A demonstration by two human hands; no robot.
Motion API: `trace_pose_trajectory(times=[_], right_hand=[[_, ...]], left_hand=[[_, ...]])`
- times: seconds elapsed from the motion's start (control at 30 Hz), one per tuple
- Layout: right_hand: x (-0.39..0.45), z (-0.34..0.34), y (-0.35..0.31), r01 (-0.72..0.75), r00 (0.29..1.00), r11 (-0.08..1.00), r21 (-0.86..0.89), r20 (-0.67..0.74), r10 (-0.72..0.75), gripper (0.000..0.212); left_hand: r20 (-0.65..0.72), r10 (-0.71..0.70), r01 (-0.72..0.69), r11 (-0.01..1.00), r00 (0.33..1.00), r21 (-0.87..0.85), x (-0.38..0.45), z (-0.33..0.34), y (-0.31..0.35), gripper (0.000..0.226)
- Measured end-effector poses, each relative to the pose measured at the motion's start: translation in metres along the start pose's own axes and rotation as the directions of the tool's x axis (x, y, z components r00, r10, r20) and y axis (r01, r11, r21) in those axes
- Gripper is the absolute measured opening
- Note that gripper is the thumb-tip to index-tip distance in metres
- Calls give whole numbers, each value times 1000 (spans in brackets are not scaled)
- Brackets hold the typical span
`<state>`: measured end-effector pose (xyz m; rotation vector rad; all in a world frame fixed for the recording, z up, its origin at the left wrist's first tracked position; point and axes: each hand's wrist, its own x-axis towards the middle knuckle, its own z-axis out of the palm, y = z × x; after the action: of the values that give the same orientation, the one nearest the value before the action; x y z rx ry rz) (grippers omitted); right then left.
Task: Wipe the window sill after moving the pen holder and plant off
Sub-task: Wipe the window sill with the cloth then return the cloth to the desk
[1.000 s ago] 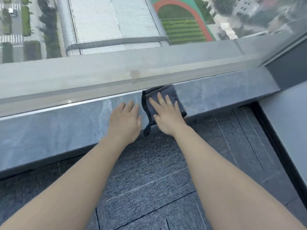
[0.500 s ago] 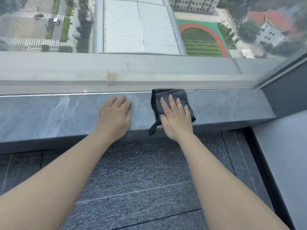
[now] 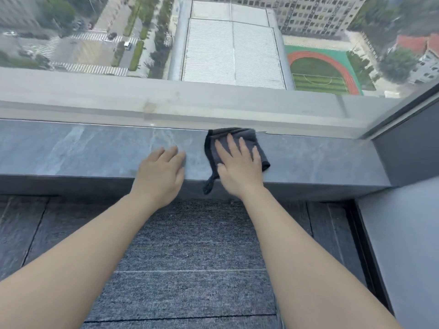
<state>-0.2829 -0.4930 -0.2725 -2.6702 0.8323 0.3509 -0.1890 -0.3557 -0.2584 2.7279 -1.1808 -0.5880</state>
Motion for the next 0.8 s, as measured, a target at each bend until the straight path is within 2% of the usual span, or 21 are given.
trace_pose_trajectory(times=[0.1, 0.2, 0.43, 0.57, 0.67, 0.73, 0.8], right_hand=[[-10, 1, 13, 125, 992, 992, -11, 20, -125, 54], [-18, -1, 35, 106, 994, 994, 2, 23, -106, 54], [-35, -7, 89, -195, 980, 980, 33, -29, 196, 55], [-35, -10, 108, -415, 904, 907, 69, -79, 419, 55], [-23, -16, 106, -494, 862, 862, 118, -63, 503, 55], [-16, -17, 101, -435, 895, 896, 93, -68, 442, 55], [-14, -16, 97, -282, 956, 958, 49, -73, 285, 55]], left_hand=[[-28, 10, -10, 1000, 1000, 5, 4, 5, 14, 48], [-23, 35, -34, 999, 999, 21, 10, 10, 31, 48], [5, 131, -131, 991, 991, 24, 22, 16, 72, 48], [7, 170, -170, 984, 985, 42, 27, 17, 84, 48], [31, 175, -177, 982, 984, 62, 28, 20, 86, 48], [42, 185, -188, 980, 982, 67, 28, 24, 86, 48], [21, 207, -208, 976, 978, 69, 28, 26, 87, 50]])
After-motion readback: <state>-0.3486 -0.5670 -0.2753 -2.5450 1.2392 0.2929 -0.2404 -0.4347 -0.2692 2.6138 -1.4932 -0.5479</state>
